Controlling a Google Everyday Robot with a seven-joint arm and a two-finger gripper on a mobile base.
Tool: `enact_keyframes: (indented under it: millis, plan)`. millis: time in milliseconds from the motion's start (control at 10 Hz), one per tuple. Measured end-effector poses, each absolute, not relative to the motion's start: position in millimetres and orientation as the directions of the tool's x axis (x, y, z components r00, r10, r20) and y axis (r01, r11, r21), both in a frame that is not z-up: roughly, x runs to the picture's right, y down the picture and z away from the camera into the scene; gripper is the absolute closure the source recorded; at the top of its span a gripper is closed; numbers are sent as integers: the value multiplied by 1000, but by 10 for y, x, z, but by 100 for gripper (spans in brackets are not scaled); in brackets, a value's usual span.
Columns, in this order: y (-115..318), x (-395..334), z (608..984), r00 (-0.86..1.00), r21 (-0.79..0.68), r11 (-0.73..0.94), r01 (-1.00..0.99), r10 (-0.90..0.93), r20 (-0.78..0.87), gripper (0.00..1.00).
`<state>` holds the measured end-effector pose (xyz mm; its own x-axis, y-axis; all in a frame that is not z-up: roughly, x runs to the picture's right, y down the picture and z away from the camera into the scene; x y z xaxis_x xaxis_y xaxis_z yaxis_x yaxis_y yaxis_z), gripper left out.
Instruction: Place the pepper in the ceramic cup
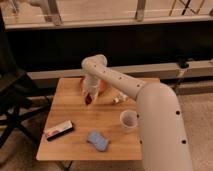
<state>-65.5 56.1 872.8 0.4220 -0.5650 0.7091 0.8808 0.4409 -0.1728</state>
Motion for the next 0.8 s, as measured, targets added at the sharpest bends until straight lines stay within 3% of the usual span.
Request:
enact_keyframes:
  millis: [800]
  plan:
    - [410,185,8513,502,-200,527,826,-525,688,97]
